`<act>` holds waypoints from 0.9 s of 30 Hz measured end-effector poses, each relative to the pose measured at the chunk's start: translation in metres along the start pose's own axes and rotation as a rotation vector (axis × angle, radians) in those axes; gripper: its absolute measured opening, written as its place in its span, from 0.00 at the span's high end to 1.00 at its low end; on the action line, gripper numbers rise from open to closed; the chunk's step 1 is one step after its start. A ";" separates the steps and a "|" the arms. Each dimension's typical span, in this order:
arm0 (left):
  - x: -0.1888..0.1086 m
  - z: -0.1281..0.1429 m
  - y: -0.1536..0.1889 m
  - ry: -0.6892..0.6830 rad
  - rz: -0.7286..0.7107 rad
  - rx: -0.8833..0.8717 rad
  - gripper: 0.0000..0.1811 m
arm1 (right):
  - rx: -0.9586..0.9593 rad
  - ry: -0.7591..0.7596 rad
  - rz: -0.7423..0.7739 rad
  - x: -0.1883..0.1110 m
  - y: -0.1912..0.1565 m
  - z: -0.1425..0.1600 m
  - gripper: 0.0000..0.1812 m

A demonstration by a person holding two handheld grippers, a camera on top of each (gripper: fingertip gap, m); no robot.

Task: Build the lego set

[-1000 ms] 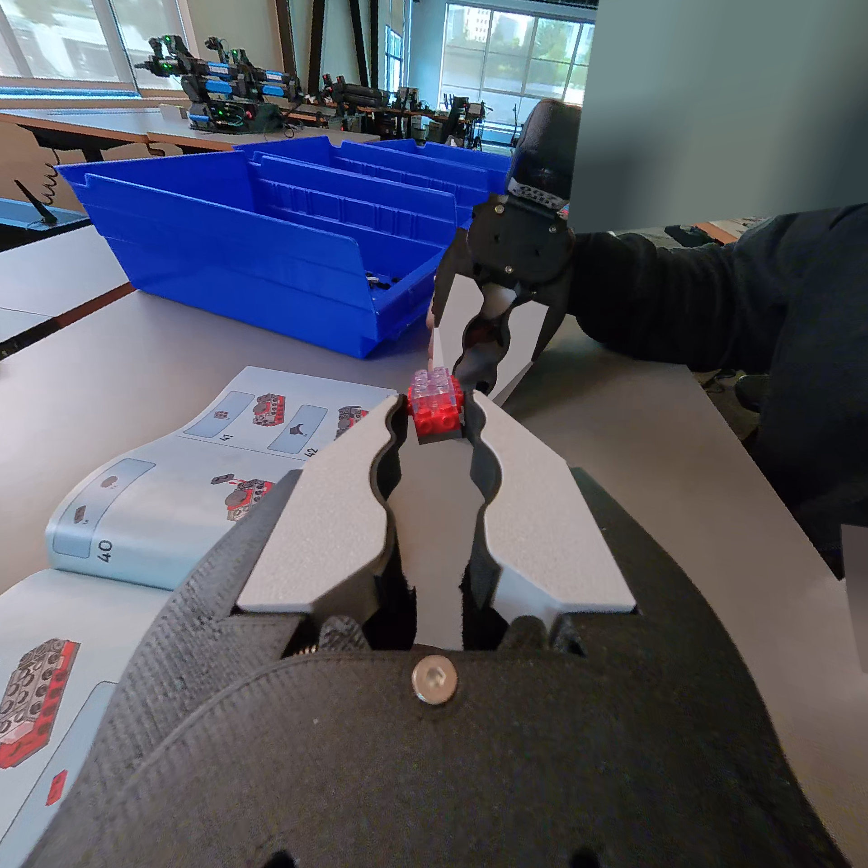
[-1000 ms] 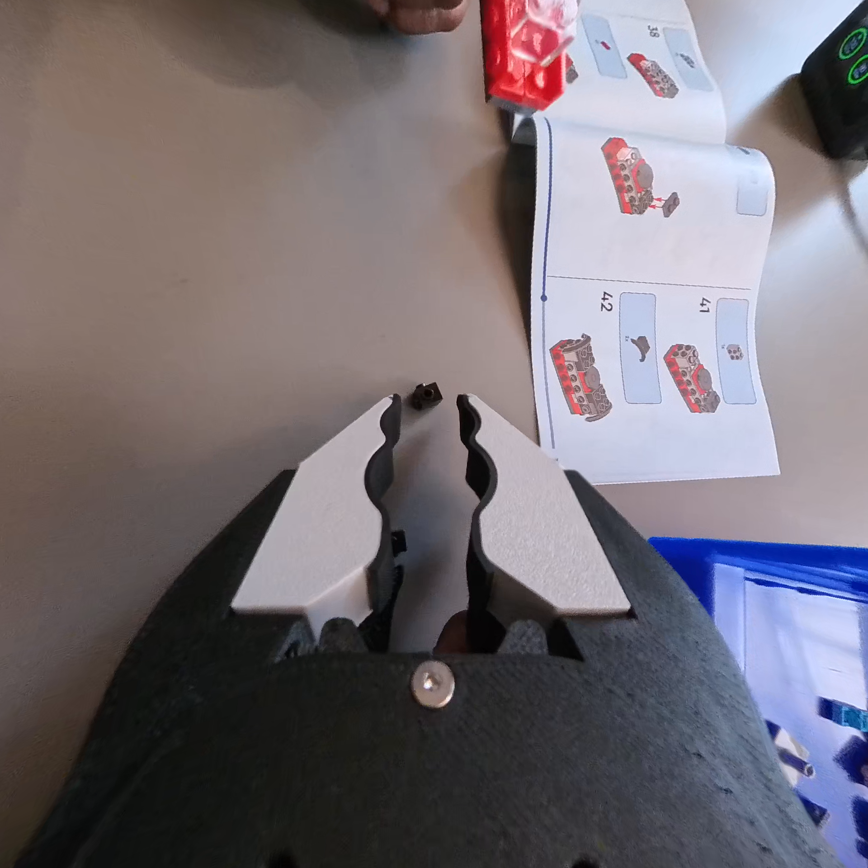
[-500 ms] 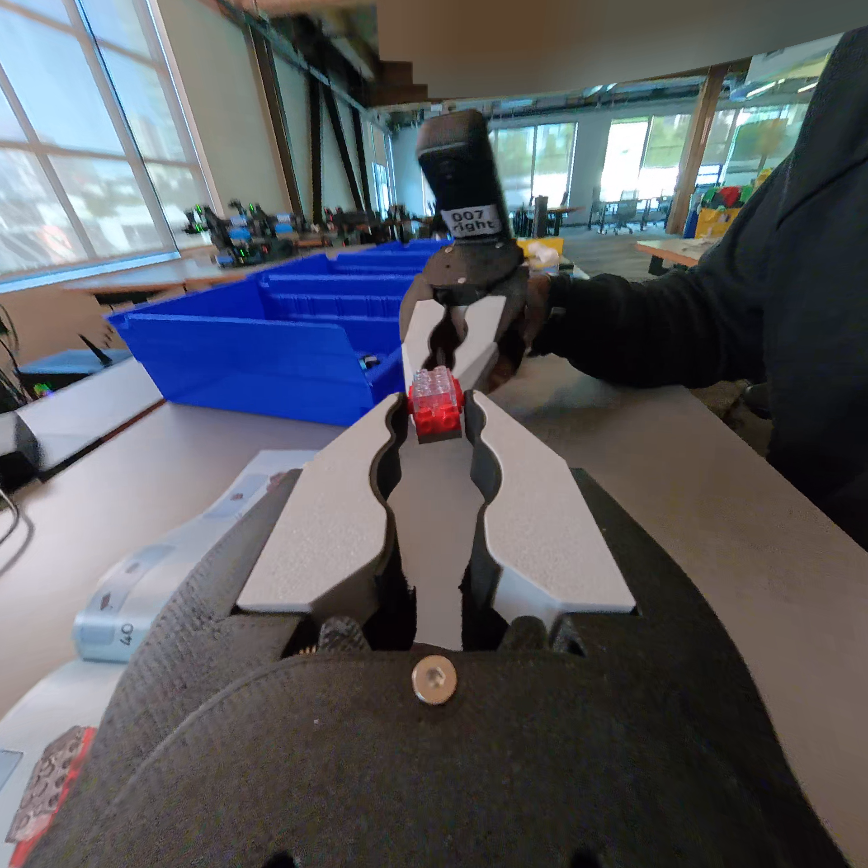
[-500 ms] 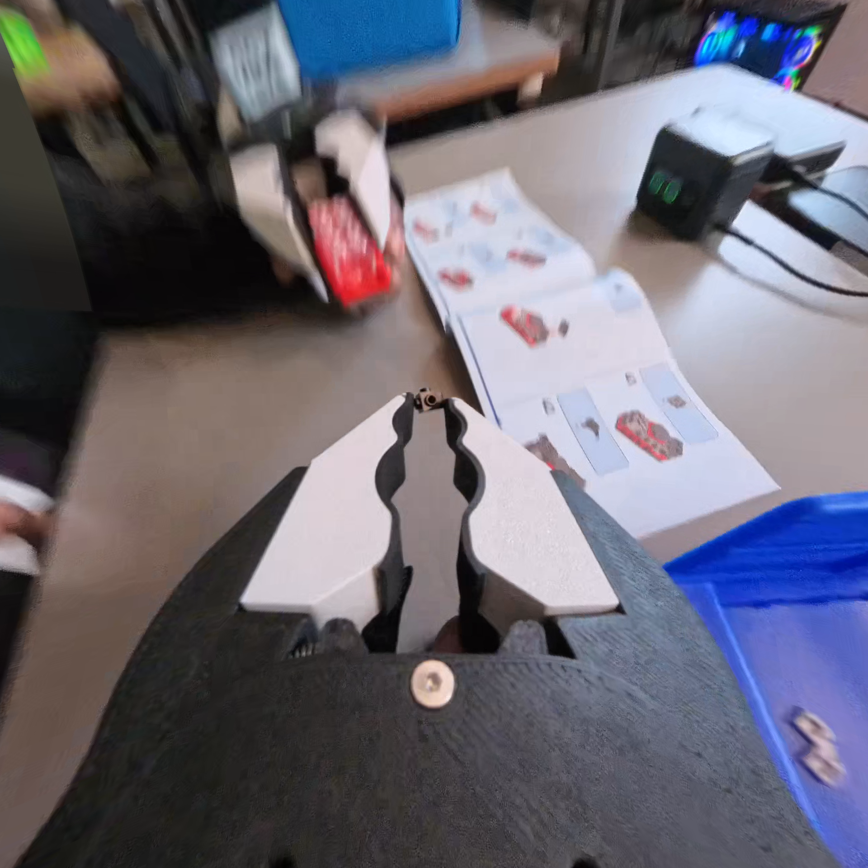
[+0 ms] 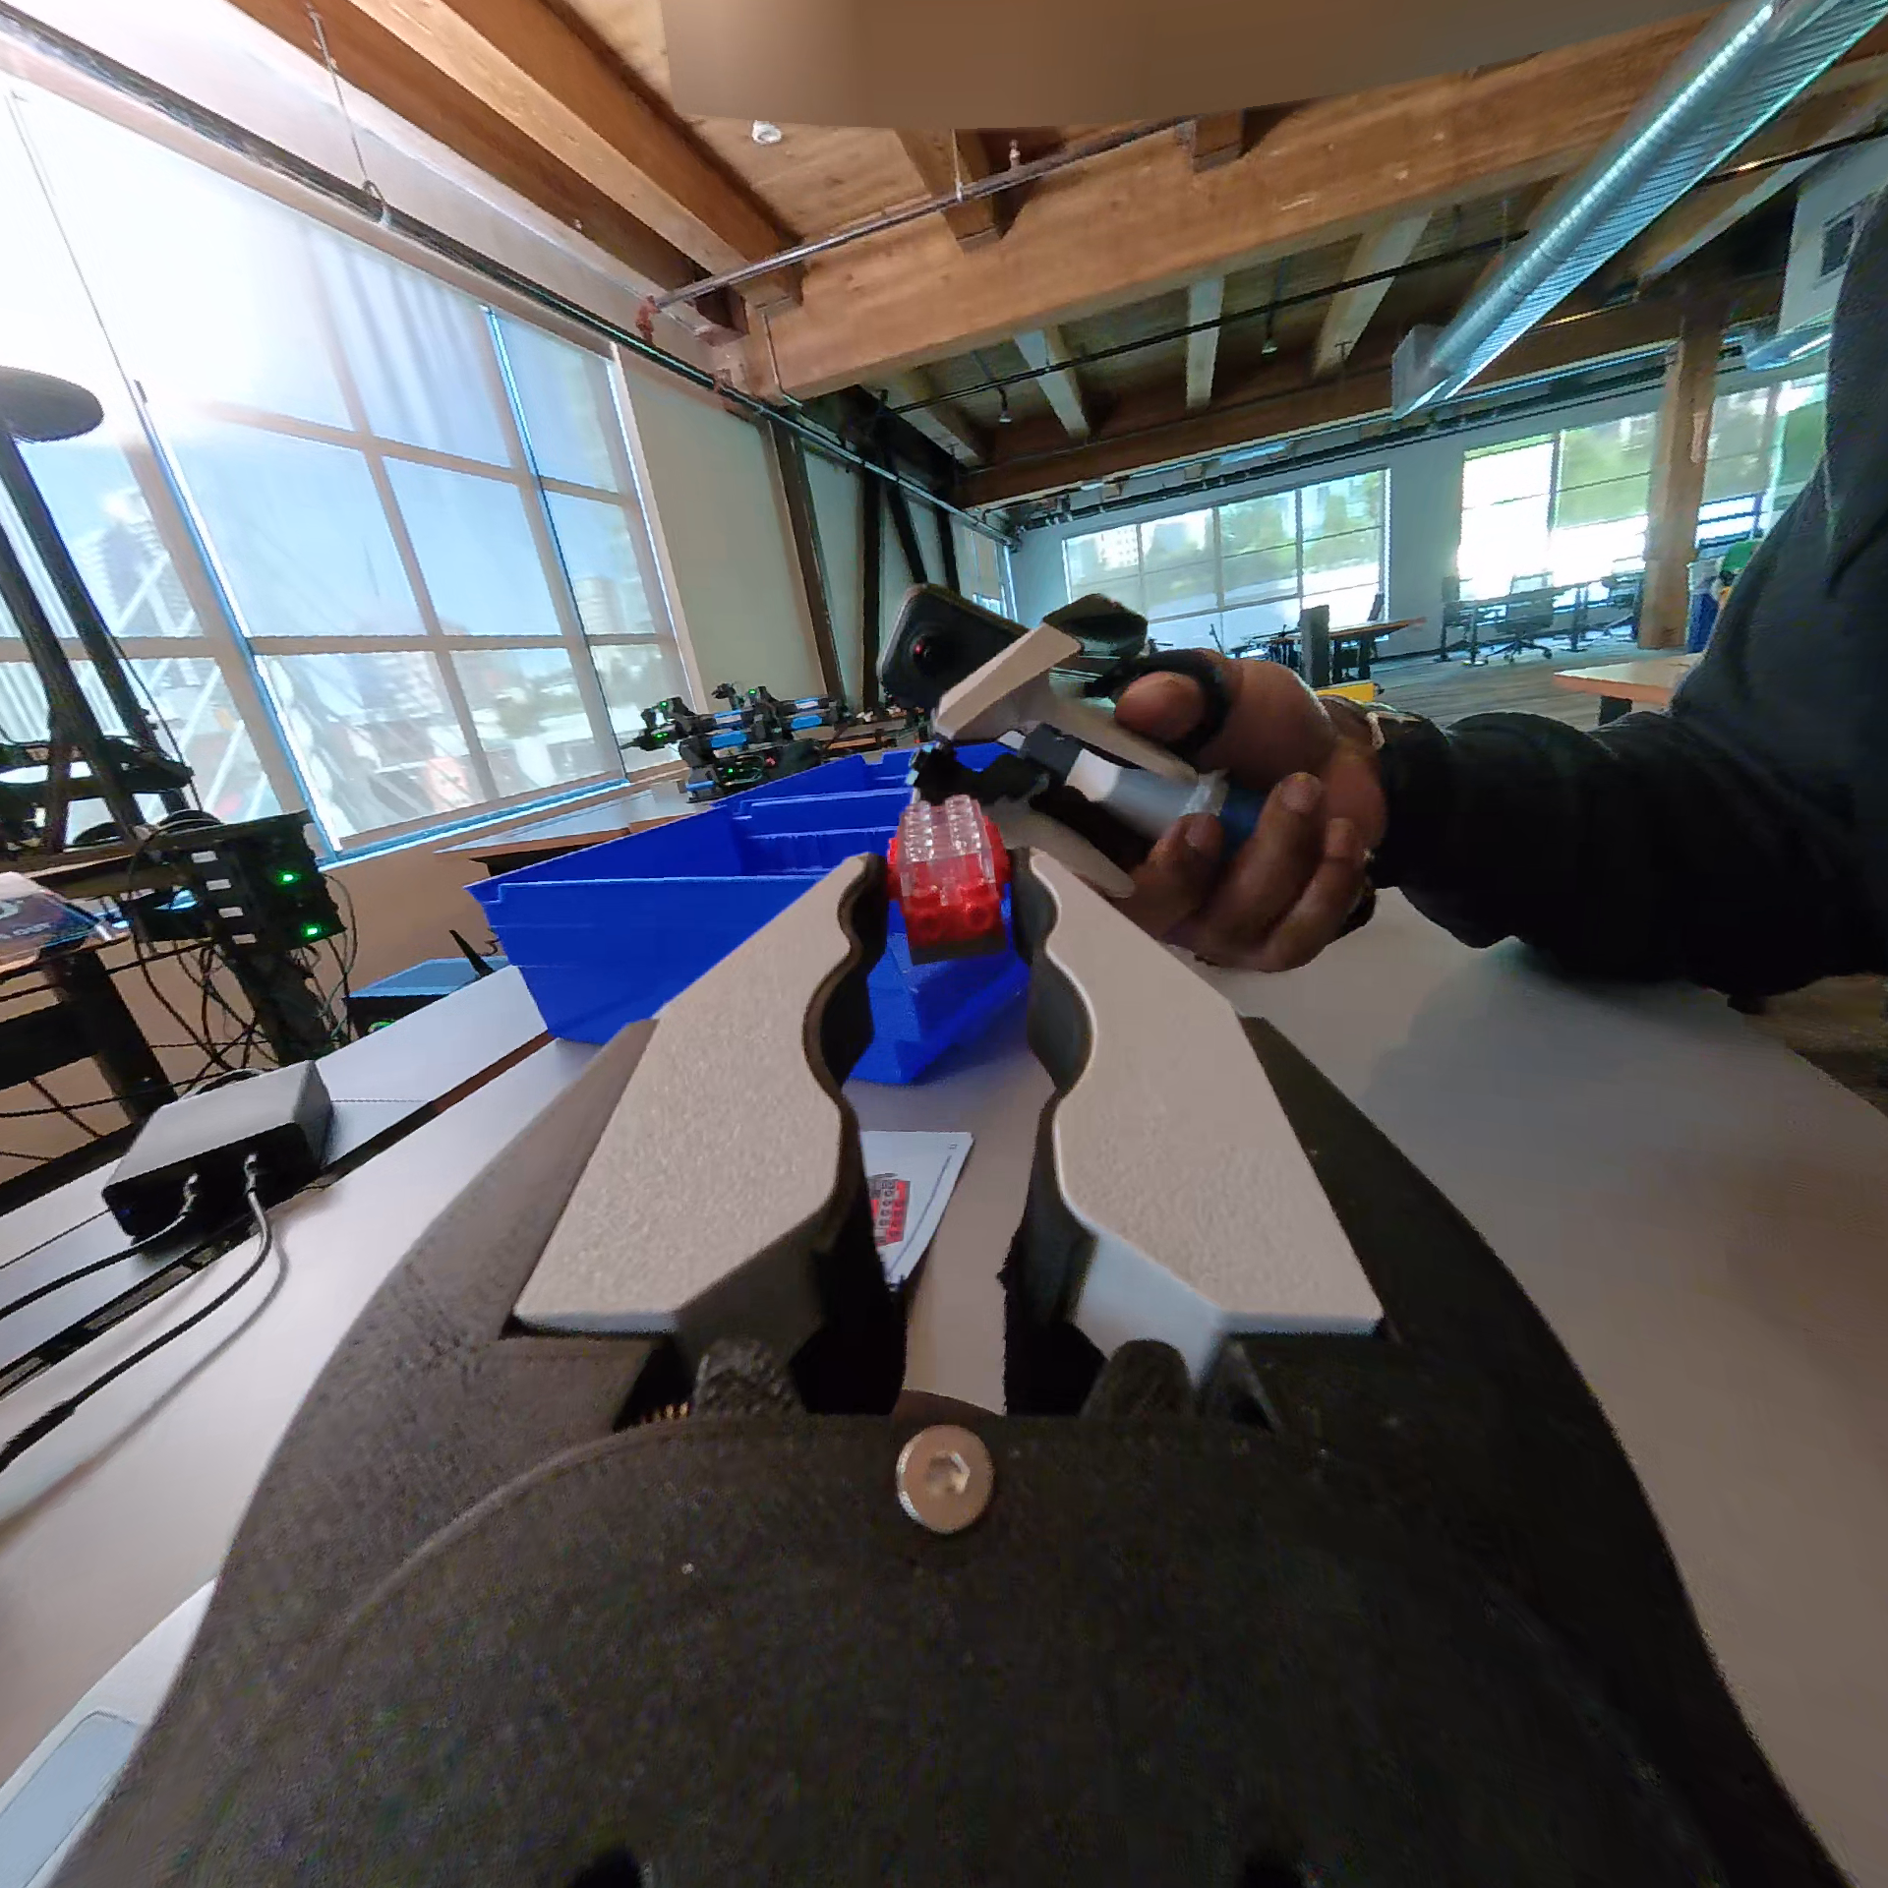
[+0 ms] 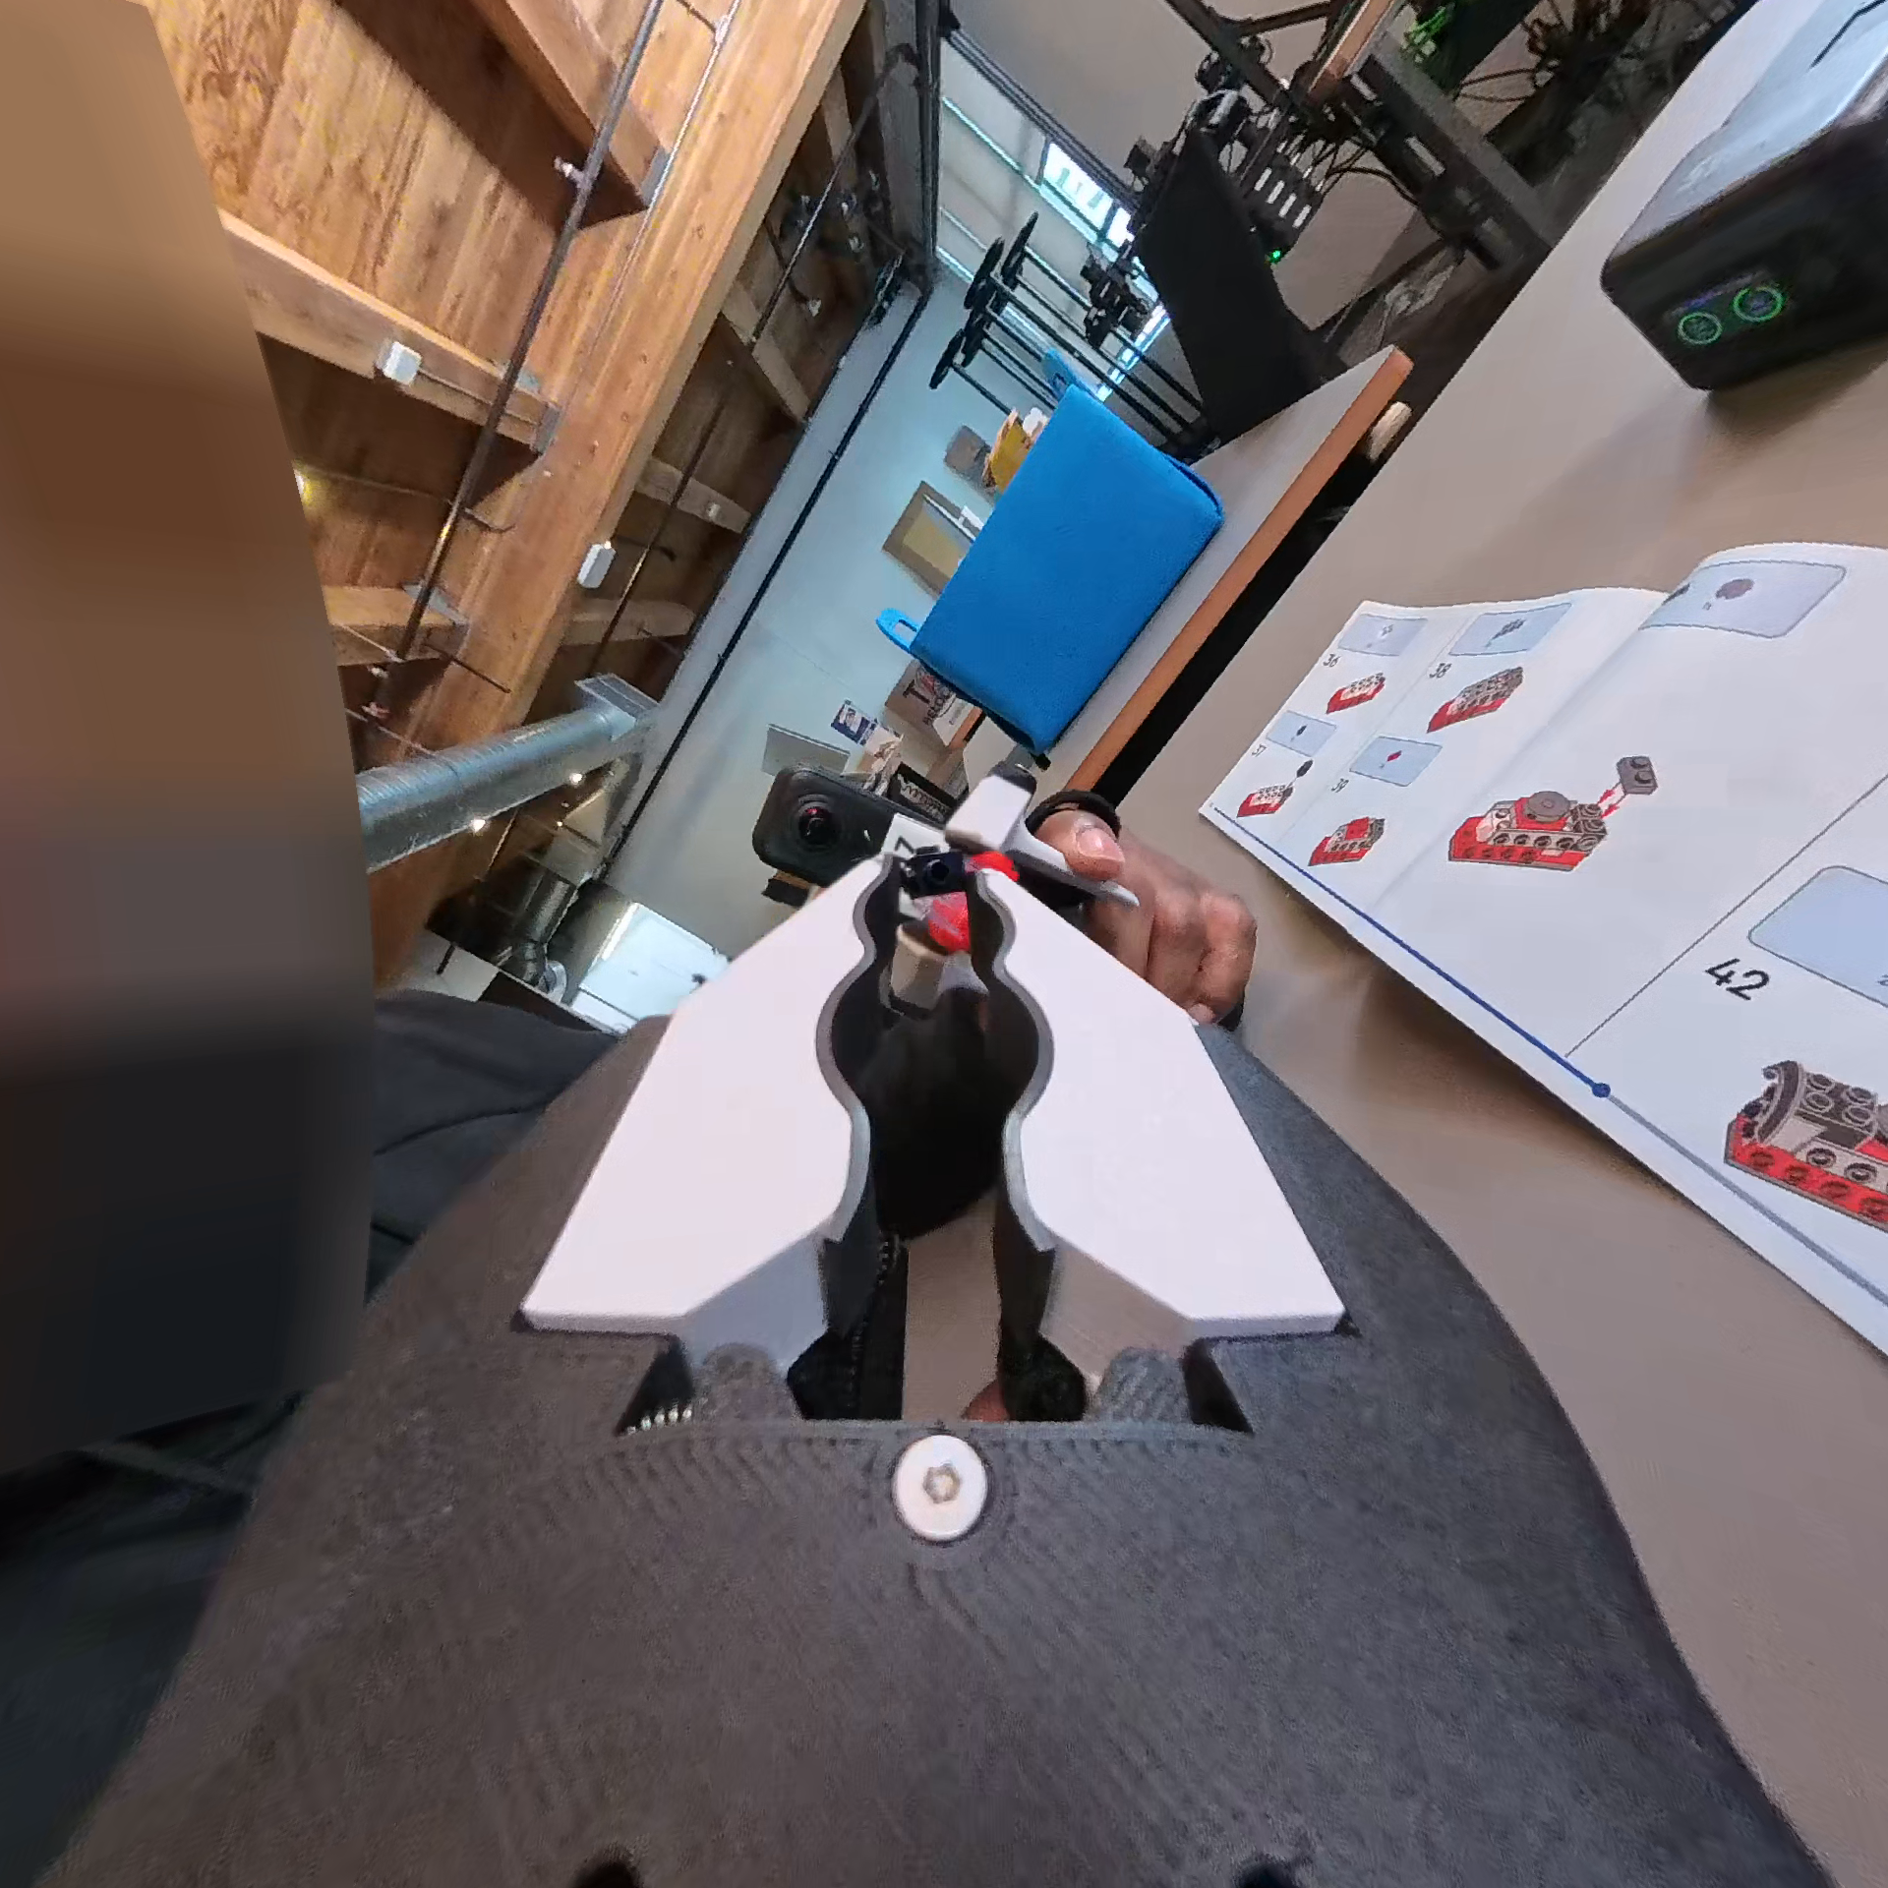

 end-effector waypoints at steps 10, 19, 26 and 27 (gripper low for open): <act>0.001 0.001 -0.004 -0.013 -0.061 0.045 0.87 | 0.059 0.002 0.008 0.003 0.007 0.003 0.94; 0.003 0.000 0.000 -0.036 -0.079 0.113 0.87 | 0.073 -0.007 -0.002 0.003 0.009 0.005 0.94; 0.004 0.001 0.003 -0.046 -0.077 0.133 0.87 | 0.084 -0.001 -0.006 0.004 0.010 0.005 0.94; 0.004 0.001 0.003 -0.045 -0.077 0.132 0.87 | 0.082 0.000 -0.003 0.005 0.010 0.005 0.94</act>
Point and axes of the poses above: each gripper's, where its closed fingertips meet, x out along the fingers, z out of its underside, y = z × x across the jaws, the point moved 3 cm from there along -x, back along the fingers, and after that the axes turned 11 degrees about -y, right-handed, at the moved point
